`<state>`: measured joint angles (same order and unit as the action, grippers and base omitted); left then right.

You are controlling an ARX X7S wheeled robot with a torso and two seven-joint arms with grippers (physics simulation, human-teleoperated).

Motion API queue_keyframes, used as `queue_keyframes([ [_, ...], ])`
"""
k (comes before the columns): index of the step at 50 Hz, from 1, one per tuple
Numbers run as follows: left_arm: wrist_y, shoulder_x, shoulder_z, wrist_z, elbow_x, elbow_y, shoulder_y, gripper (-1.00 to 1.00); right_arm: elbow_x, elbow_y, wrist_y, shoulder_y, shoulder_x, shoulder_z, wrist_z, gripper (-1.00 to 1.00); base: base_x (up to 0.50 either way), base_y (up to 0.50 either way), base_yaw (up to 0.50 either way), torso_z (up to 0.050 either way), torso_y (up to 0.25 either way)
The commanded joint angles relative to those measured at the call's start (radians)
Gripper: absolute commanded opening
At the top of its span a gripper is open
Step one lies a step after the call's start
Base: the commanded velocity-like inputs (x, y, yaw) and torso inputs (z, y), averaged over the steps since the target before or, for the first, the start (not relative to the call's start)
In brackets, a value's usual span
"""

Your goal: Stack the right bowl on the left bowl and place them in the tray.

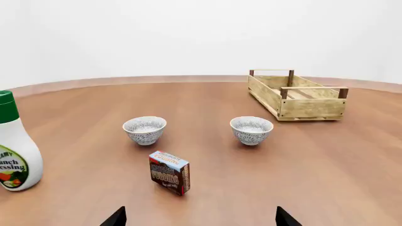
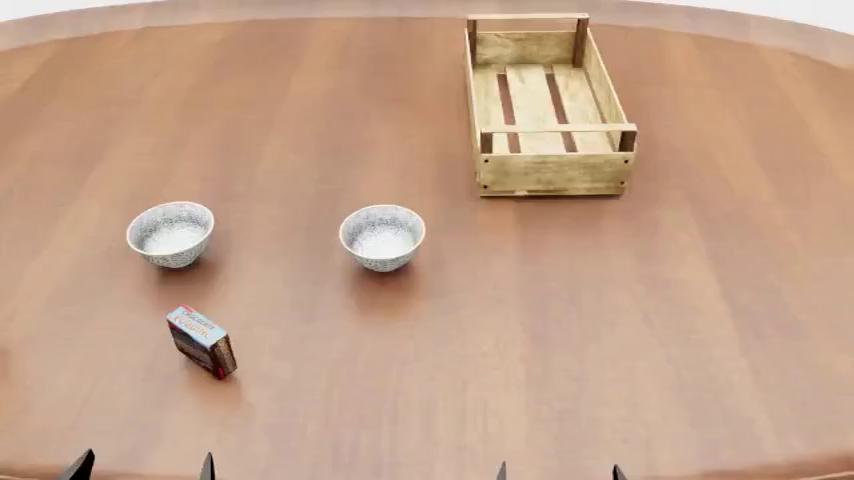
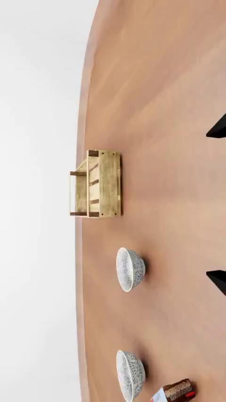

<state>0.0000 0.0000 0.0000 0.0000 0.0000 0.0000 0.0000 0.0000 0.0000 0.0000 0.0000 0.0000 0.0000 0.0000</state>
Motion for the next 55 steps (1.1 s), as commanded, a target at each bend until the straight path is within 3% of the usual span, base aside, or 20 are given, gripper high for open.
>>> queue_keyframes([
  [1,-0.008,-0.016,0.021,-0.016,-0.014,-0.006,-0.005,1.0,0.019,-0.005,0.006,-0.004,0.015,-0.02,0.017,1.0,0.0,0.0,0.0,0.0,0.0],
  [19,-0.026,-0.061,0.077,-0.063,-0.053,-0.009,-0.007,1.0,0.061,-0.003,0.01,-0.006,0.057,-0.073,0.072,1.0,0.0,0.0,0.0,0.0,0.0],
  [21,-0.033,-0.022,0.029,-0.015,-0.01,-0.003,-0.003,1.0,0.013,-0.021,0.028,-0.011,0.01,-0.019,0.018,1.0,0.0,0.0,0.0,0.0,0.0],
  [39,-0.022,-0.058,0.094,-0.084,-0.007,-0.006,-0.008,1.0,0.024,0.034,-0.059,-0.01,0.059,-0.088,0.077,1.0,0.0,0.0,0.0,0.0,0.0],
  [45,0.072,-0.08,0.11,-0.179,0.133,0.233,-0.021,1.0,0.019,-0.187,-0.142,-0.025,0.077,-0.072,0.115,1.0,0.0,0.0,0.0,0.0,0.0],
  [53,0.225,-0.094,0.096,-0.325,0.368,0.546,0.012,1.0,-0.134,-0.395,-0.539,-0.116,0.092,-0.038,0.197,1.0,0.0,0.0,0.0,0.0,0.0],
  [55,0.236,-0.094,0.089,-0.343,0.377,0.572,0.026,1.0,-0.102,-0.409,-0.5,-0.116,0.115,-0.068,0.16,1.0,0.0,0.0,0.0,0.0,0.0],
])
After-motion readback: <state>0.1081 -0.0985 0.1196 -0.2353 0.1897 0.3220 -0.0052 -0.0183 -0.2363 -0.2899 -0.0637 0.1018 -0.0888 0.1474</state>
